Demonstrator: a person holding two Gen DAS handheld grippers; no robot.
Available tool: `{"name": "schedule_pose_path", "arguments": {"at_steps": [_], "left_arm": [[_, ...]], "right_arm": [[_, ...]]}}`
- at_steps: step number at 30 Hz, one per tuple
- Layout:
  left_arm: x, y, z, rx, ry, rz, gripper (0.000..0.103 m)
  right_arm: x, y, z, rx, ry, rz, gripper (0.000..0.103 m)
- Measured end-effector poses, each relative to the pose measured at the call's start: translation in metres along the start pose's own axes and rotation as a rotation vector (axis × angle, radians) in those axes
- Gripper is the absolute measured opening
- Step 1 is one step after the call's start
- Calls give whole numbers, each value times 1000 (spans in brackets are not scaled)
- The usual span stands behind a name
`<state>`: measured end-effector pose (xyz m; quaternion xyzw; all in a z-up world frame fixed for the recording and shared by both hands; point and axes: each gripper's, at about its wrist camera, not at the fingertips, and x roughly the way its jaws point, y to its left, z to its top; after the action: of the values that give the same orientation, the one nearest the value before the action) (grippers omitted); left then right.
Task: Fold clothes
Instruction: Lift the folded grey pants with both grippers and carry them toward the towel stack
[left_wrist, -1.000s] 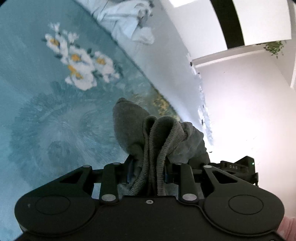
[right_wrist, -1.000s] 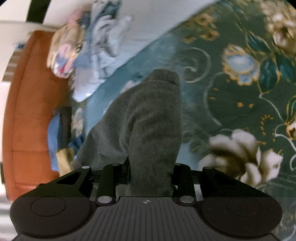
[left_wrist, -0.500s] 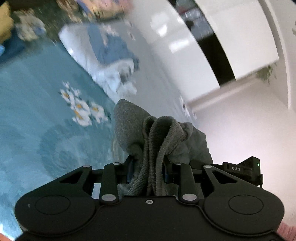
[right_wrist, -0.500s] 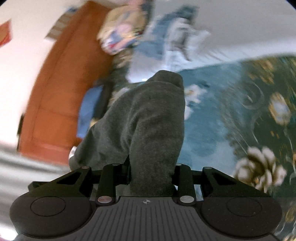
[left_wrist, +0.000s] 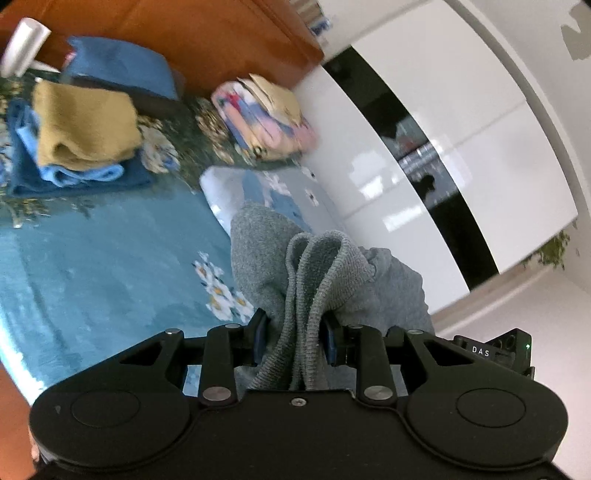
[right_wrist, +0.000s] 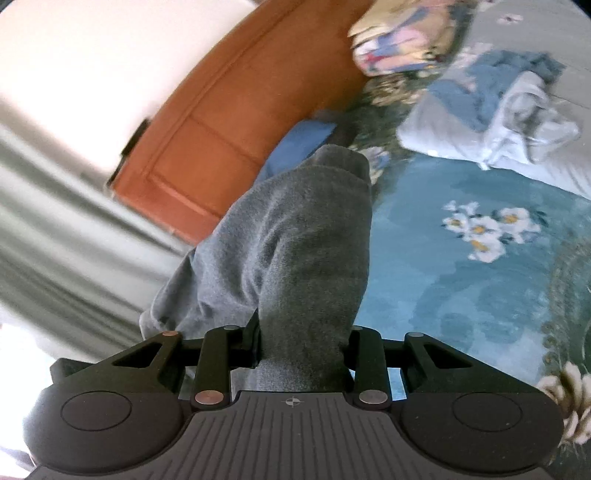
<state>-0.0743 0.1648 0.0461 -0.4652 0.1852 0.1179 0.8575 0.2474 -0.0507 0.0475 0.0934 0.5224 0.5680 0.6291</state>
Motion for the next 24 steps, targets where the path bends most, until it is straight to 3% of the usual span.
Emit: {"name": "schedule_pose_path", "arguments": {"at_steps": [8, 18, 24], "left_arm": [[-25, 29, 32, -35, -42, 4, 27], [-42, 77, 111, 26, 0, 2, 27], [-51, 104, 138, 26, 27, -11, 27]], "right_arm": [[39, 44, 19, -66, 45, -11, 27], [101, 100, 35, -62, 4, -58, 27], [131, 125, 44, -60, 12, -102, 27]]}}
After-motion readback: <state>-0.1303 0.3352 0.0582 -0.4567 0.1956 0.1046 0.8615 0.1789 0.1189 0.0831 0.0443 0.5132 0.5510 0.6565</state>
